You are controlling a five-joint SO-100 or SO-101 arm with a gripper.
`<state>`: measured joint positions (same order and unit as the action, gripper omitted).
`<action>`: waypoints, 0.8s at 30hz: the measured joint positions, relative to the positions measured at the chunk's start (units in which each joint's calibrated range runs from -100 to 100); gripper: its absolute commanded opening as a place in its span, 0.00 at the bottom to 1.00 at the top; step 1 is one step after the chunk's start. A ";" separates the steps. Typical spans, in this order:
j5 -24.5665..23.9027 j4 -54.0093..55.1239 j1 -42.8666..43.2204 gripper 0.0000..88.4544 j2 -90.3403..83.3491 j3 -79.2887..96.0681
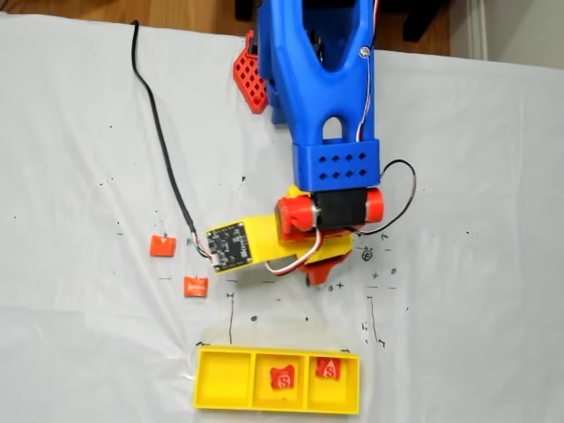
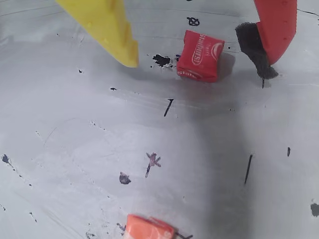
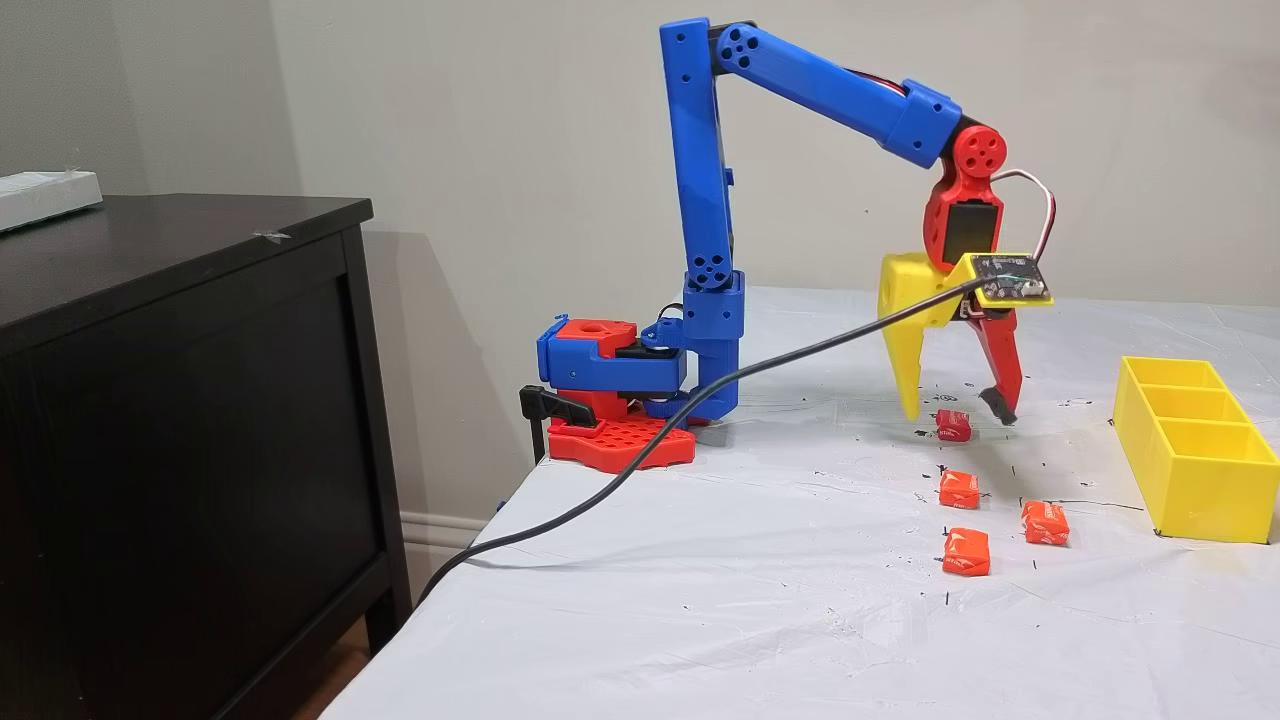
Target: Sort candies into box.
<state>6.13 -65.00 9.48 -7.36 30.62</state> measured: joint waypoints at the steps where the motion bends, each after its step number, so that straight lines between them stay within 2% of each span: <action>1: -0.15 0.32 0.31 0.35 0.51 0.00; 24: -1.81 3.17 2.11 0.34 4.40 -2.57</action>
<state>4.32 -61.83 11.59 -2.96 28.06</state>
